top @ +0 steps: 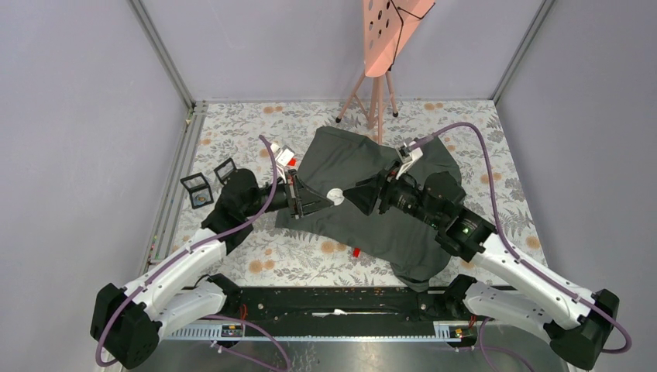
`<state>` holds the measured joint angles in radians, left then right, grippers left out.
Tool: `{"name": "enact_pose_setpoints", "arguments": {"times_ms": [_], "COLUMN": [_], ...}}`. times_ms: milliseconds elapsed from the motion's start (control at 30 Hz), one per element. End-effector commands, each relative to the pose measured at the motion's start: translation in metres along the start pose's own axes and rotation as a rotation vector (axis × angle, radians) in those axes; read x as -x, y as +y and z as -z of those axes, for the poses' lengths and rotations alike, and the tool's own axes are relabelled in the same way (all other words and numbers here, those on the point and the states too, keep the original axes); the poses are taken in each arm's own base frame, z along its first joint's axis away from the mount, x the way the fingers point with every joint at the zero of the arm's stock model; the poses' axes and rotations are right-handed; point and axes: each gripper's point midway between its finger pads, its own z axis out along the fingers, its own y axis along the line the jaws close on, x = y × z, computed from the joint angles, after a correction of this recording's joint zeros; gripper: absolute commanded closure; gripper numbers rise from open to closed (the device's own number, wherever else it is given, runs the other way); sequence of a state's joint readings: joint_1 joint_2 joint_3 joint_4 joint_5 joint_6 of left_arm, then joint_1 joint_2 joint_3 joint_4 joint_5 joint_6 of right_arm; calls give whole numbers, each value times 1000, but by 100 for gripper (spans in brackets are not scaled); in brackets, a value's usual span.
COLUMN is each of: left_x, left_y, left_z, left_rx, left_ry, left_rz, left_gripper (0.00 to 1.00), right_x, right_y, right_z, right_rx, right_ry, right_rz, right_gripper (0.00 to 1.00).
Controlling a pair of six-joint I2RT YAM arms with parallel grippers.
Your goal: Pin the brooch onto the clothing
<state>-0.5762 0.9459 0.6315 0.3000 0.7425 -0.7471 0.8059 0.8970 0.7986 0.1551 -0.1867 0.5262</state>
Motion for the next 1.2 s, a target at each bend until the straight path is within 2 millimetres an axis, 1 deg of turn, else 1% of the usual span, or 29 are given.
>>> {"name": "enact_pose_setpoints", "arguments": {"times_ms": [0, 67, 100, 167, 267, 367, 433, 500, 567, 633, 667, 800, 867, 1033, 1167], "left_x": [10, 8, 7, 5, -2, -16, -28, -38, -47, -56, -59, -69, -72, -78, -80], "left_y": [11, 27, 34, 44, 53, 59, 61, 64, 68, 73, 75, 80, 81, 83, 83], "left_z": [-1, 0, -1, -4, -15, -30, -40, -50, -57, -64, -66, -71, -71, -68, -66], "left_rx": [91, 170, 198, 232, 248, 241, 229, 227, 235, 248, 256, 273, 277, 282, 285], "left_ry": [-9, -10, -12, -19, -14, 12, 34, 55, 79, 104, 110, 133, 137, 151, 155], "left_rz": [-69, -64, -59, -39, -2, 37, 64, 83, 93, 103, 106, 121, 124, 128, 126], "left_gripper": [100, 100, 100, 100, 100, 100, 100, 100, 100, 100, 100, 100, 100, 100, 100], "right_x": [9, 9, 2, -8, -38, -75, -102, -130, -156, -179, -187, -202, -204, -196, -188], "right_y": [-35, -60, -77, -105, -141, -168, -179, -182, -179, -173, -171, -174, -178, -193, -201], "right_z": [20, 37, 48, 67, 92, 114, 124, 126, 120, 112, 110, 114, 116, 116, 109], "right_rx": [-228, -367, -454, -586, -750, -875, -932, -932, -891, -842, -843, -942, -984, -1055, -1090], "right_ry": [-1, 18, 55, 112, 233, 342, 404, 474, 535, 577, 597, 647, 645, 590, 579], "right_rz": [77, 114, 116, 107, 39, -56, -111, -175, -263, -336, -343, -255, -229, -169, -123], "right_gripper": [32, 24, 21, 20, 21, 26, 30, 36, 43, 45, 46, 45, 45, 45, 45]}}
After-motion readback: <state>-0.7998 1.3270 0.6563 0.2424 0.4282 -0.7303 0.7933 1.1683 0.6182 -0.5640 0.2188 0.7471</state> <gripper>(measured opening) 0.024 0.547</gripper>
